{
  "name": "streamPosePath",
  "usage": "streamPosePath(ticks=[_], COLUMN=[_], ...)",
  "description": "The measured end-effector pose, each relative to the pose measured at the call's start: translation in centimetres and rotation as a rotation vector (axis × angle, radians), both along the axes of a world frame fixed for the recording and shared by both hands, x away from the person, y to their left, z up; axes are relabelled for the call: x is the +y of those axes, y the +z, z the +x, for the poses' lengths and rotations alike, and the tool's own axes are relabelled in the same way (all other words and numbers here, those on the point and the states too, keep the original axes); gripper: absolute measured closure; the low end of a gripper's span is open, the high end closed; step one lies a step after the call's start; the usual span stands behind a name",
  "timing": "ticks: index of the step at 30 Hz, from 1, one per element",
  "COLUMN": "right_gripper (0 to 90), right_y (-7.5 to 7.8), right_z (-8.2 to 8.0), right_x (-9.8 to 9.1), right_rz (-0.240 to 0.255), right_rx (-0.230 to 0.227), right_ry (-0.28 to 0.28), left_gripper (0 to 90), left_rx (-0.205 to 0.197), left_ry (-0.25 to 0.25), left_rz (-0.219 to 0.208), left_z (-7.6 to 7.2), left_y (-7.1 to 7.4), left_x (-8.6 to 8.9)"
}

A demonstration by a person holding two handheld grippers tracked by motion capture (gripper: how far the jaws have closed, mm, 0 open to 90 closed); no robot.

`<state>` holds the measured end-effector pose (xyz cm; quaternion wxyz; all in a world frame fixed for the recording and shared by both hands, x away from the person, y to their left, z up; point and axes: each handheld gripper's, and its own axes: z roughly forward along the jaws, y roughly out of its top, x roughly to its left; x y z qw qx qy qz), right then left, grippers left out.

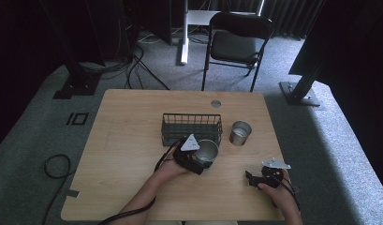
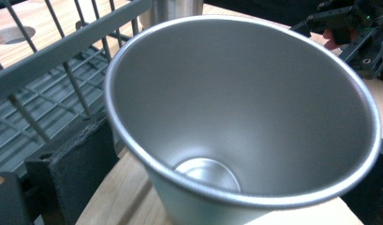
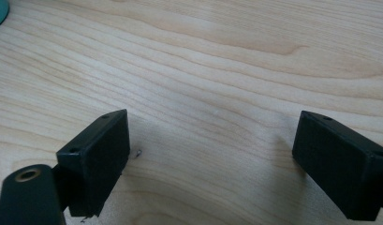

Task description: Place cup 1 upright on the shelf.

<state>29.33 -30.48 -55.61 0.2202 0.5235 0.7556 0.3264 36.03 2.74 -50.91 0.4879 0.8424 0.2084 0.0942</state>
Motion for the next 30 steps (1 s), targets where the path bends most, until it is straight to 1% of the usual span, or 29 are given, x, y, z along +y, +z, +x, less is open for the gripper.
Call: streamPosePath(ticks=[2,4,8,10,11,15,17,18,19,21,23,25,26,28,30], right_gripper=[11.0,11.1,11.0,11.1,11.1,11.1,11.0,11.0,11.1,11.0,11.1,11.1,11.1,11.0,11.1], right_y=[0.0,0.0,0.0,0.0,0.0,0.0,0.0,0.0,0.0,0.0,0.0,0.0,0.0,0.0,0.0], right_z=[0.0,0.0,0.0,0.0,0.0,0.0,0.0,0.0,0.0,0.0,0.0,0.0,0.0,0.0,0.0], right_x=[0.0,0.0,0.0,0.0,0.0,0.0,0.0,0.0,0.0,0.0,0.0,0.0,0.0,0.0,0.0], right_rz=[0.0,0.0,0.0,0.0,0.0,0.0,0.001,0.001,0.001,0.001,0.001,0.001,0.001,0.001,0.001], right_rx=[0.0,0.0,0.0,0.0,0.0,0.0,0.0,-0.001,0.0,0.0,0.0,0.0,0.0,0.0,0.0], right_ry=[0.0,0.0,0.0,0.0,0.0,0.0,-0.001,0.0,0.0,-0.001,-0.001,-0.001,-0.001,-0.001,-0.001], left_gripper=[3.1,3.1,3.1,3.1,3.1,3.1,7.0,11.2,12.2,13.6,13.8,13.9,13.9,13.9,13.9], left_rx=[0.0,0.001,-0.023,-0.024,-0.029,-0.041,-0.054,-0.062,-0.065,-0.063,-0.064,-0.048,-0.046,-0.041,-0.049], left_ry=[-0.001,-0.001,0.011,0.011,0.016,0.013,0.014,0.012,0.011,0.0,0.01,-0.001,0.001,0.001,0.003], left_rz=[-0.009,-0.004,-0.005,-0.011,-0.01,-0.007,-0.007,-0.004,0.001,-0.004,-0.003,-0.009,-0.008,-0.018,-0.013], left_z=[0.1,0.2,0.2,0.2,0.2,0.3,0.2,0.1,0.1,0.0,-0.2,-0.2,-0.2,-0.3,-0.4], left_y=[0.0,0.0,-0.1,-0.1,-0.1,0.1,0.1,0.1,0.1,0.1,0.1,0.2,0.3,0.5,0.9], left_x=[-0.1,-0.3,-0.5,-0.7,-0.8,-1.2,-1.5,-1.6,-1.7,-1.8,-1.9,-1.9,-1.9,-1.7,-1.7])
